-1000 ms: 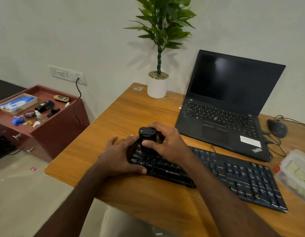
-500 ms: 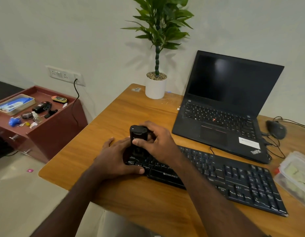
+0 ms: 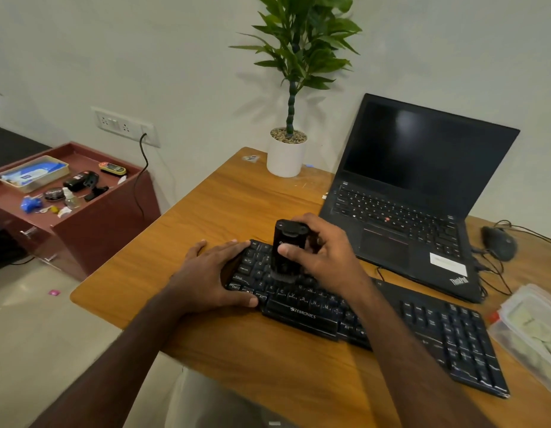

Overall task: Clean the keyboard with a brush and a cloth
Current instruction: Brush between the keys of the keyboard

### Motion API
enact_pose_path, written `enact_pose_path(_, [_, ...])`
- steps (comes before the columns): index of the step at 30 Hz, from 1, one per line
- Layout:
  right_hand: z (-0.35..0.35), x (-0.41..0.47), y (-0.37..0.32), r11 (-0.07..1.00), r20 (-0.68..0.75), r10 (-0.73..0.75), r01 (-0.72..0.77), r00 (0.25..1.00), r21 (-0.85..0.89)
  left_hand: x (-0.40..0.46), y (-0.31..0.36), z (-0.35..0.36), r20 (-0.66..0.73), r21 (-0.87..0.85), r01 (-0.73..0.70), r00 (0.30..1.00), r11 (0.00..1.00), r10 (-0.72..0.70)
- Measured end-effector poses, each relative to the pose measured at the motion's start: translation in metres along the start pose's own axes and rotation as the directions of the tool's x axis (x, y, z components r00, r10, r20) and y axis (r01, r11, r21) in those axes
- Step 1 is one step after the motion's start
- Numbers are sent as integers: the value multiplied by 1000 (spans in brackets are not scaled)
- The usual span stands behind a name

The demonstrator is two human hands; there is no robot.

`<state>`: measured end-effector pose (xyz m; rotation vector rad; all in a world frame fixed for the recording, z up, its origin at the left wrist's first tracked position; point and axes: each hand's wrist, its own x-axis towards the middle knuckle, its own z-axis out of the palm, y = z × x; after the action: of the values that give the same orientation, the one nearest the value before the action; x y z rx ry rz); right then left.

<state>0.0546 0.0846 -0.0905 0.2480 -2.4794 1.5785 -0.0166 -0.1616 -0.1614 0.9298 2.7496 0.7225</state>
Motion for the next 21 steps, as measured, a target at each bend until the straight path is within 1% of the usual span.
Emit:
enact_pose_path(2, [12,1,1,1000,-10,-18,18,1000,10,0,0,1,-2,4,6,1000,1000,-6])
enact_pose_path(4, [13,-1,7,1000,-1,-22,22,1000,-15,0,-1,1,-7,10,11,1000,1000,-11])
enact_pose_path(6, [2,-5,10,1000,14,16,-16,1000,-27,0,0,0,-3,2,14,1000,1000,-14])
enact_pose_path(8, [-16,-13,12,998,75,46,-43,996,-39,-1,1,-1,-3,-12,14,1000,1000,-14])
enact_pose_path(10, [-36,-19,14,993,126,46,-32,991,-115,-1,2,-2,1,-14,16,1000,1000,-16])
enact_pose_path(12, [-51,-22,15,984,146,45,-19,988,-175,-1,3,-2,12,-9,22,1000,1000,-22])
enact_pose_path(13, [-57,-22,15,983,145,42,-15,989,-183,-1,3,-2,18,-6,26,999,1000,-26])
enact_pose_path(15, [-60,-20,12,989,113,24,-7,993,-145,0,3,-2,21,3,34,999,999,-34])
enact_pose_path(18, [-45,-16,6,1000,20,13,-13,1000,-5,1,2,-2,26,6,30,999,1000,-30])
enact_pose_path(21, [-24,-12,4,1000,-10,4,-4,1000,1,2,0,-1,28,0,25,999,1000,-25])
